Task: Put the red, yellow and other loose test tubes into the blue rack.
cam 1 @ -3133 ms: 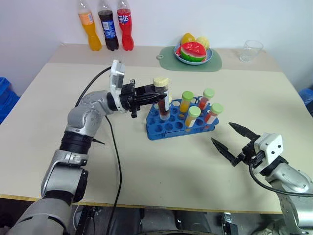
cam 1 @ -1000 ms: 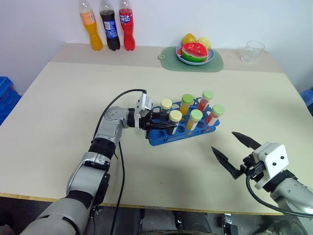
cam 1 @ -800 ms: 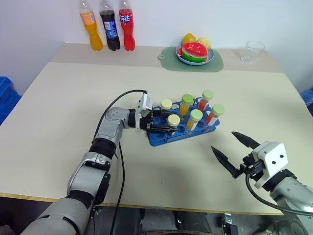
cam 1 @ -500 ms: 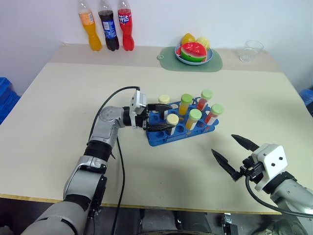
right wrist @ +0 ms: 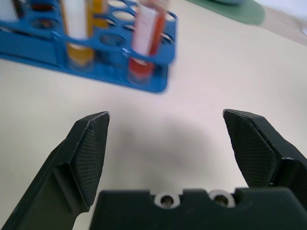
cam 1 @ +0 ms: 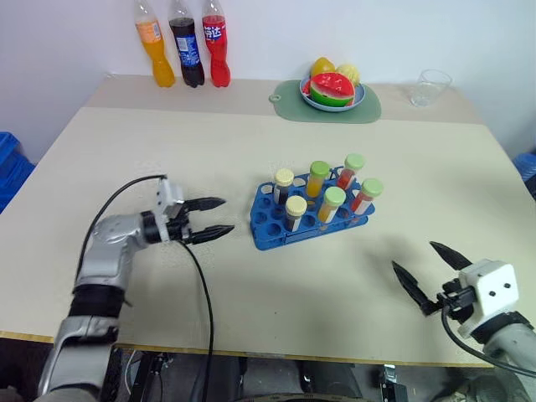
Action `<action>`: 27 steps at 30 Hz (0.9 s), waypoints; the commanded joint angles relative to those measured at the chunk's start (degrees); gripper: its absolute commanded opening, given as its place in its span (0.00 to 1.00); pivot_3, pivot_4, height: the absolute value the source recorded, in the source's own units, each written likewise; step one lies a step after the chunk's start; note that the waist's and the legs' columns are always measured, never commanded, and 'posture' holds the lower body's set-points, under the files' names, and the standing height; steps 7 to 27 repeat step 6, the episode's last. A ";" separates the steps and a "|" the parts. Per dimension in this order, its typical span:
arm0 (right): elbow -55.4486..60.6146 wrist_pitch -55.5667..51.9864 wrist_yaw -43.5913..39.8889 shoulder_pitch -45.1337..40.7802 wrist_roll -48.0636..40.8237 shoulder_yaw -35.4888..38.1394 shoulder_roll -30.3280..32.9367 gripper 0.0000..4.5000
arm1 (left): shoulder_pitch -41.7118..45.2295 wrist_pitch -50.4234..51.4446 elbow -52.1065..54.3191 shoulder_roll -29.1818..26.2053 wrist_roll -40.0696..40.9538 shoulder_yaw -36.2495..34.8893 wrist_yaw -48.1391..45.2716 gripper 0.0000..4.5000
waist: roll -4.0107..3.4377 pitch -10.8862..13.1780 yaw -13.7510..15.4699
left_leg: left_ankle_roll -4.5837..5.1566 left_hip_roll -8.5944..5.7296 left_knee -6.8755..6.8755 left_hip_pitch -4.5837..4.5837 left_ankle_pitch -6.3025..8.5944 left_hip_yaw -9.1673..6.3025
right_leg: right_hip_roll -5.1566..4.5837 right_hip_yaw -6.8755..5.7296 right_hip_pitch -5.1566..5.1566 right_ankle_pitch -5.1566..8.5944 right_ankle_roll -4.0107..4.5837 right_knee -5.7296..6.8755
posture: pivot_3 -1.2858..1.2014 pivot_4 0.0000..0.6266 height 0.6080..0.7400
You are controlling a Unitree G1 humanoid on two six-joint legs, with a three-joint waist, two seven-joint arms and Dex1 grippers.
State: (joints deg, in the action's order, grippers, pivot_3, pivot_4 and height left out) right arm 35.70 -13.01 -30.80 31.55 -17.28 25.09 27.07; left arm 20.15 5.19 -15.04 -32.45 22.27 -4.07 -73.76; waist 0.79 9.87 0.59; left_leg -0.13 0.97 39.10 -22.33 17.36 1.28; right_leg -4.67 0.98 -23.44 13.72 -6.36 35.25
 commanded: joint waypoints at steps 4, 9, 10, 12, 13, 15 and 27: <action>-1.10 4.19 -2.22 2.81 -2.03 3.71 -0.89 0.93 | -8.07 4.50 11.31 -4.24 3.76 -4.10 2.56 0.81 | -0.02 0.00 0.12 | -0.01 0.13 0.00 0.01 0.00 0.00 | -0.05 0.00 0.01 0.01 0.03 0.00 | 0.52 0.24 1.00; -2.26 5.18 -3.02 3.22 -2.43 4.25 -0.88 0.93 | -9.28 5.44 12.92 -5.29 3.86 -4.09 2.95 0.81 | -0.02 0.00 0.11 | -0.01 0.16 0.00 0.01 0.00 0.00 | -0.06 0.01 0.01 0.01 0.03 0.00 | 0.52 0.24 1.00; -2.26 5.18 -3.02 3.22 -2.43 4.25 -0.88 0.93 | -9.28 5.44 12.92 -5.29 3.86 -4.09 2.95 0.81 | -0.02 0.00 0.11 | -0.01 0.16 0.00 0.01 0.00 0.00 | -0.06 0.01 0.01 0.01 0.03 0.00 | 0.52 0.24 1.00; -2.26 5.18 -3.02 3.22 -2.43 4.25 -0.88 0.93 | -9.28 5.44 12.92 -5.29 3.86 -4.09 2.95 0.81 | -0.02 0.00 0.11 | -0.01 0.16 0.00 0.01 0.00 0.00 | -0.06 0.01 0.01 0.01 0.03 0.00 | 0.52 0.24 1.00; -2.26 5.18 -3.02 3.22 -2.43 4.25 -0.88 0.93 | -9.28 5.44 12.92 -5.29 3.86 -4.09 2.95 0.81 | -0.02 0.00 0.11 | -0.01 0.16 0.00 0.01 0.00 0.00 | -0.06 0.01 0.01 0.01 0.03 0.00 | 0.52 0.24 1.00; -2.26 5.18 -3.02 3.22 -2.43 4.25 -0.88 0.93 | -9.28 5.44 12.92 -5.29 3.86 -4.09 2.95 0.81 | -0.02 0.00 0.11 | -0.01 0.16 0.00 0.01 0.00 0.00 | -0.06 0.01 0.01 0.01 0.03 0.00 | 0.52 0.24 1.00; -2.26 5.18 -3.02 3.22 -2.43 4.25 -0.88 0.93 | -9.28 5.44 12.92 -5.29 3.86 -4.09 2.95 0.81 | -0.02 0.00 0.11 | -0.01 0.16 0.00 0.01 0.00 0.00 | -0.06 0.01 0.01 0.01 0.03 0.00 | 0.52 0.24 1.00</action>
